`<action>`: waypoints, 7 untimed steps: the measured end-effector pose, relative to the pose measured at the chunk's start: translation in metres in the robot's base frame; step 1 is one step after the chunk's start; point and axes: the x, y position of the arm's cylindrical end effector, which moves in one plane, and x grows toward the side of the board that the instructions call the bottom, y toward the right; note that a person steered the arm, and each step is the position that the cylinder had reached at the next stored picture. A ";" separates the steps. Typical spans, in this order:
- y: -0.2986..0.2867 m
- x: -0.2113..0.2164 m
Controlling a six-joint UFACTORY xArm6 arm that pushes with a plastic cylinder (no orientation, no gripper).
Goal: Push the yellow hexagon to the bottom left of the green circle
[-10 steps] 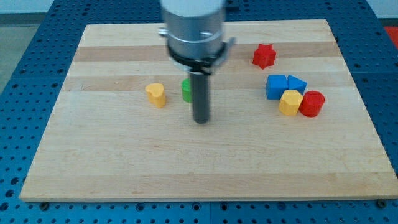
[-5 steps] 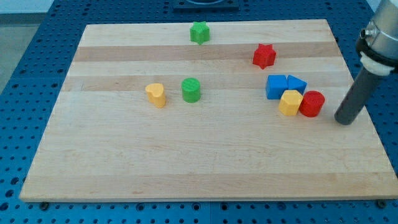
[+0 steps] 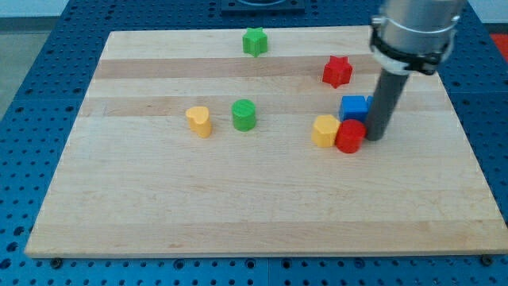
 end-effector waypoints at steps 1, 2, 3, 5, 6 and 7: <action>-0.037 0.000; -0.066 0.000; -0.075 -0.001; -0.075 -0.018; -0.078 -0.024; -0.078 -0.037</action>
